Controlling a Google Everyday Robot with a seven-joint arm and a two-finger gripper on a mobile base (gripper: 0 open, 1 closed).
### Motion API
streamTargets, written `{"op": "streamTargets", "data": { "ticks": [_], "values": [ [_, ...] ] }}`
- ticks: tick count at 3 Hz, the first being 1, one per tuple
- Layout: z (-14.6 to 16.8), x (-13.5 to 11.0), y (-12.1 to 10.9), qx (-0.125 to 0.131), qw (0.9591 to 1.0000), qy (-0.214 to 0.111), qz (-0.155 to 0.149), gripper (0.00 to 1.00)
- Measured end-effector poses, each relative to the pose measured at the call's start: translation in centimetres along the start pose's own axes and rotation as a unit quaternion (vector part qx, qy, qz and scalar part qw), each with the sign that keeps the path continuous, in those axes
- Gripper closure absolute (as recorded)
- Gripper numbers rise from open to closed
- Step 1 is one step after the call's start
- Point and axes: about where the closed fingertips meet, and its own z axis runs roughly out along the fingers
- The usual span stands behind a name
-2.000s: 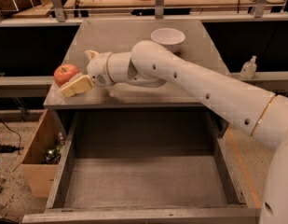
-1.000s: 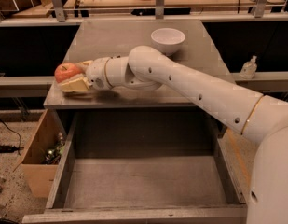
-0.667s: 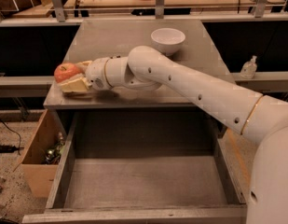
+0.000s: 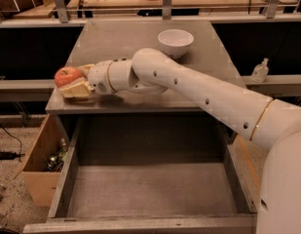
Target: Place apple into top drawer
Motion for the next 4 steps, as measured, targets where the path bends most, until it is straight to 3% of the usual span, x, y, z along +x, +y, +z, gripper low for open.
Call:
{"op": "streamTargets", "data": {
  "ticks": [1,2,3,4],
  "values": [
    [-1.6,-0.9,-0.1,0.011,0.9999,0.013,-0.003,1.0],
    [-5.1,-2.3,1.3,0.028,0.9994,0.021,-0.004,1.0],
    [-10.0,-2.1,3.7,0.043,0.9985,0.034,0.006,1.0],
    [-14.0,0.9,7.1,0.045,0.9965,0.063,0.032,1.0]
  ]
}}
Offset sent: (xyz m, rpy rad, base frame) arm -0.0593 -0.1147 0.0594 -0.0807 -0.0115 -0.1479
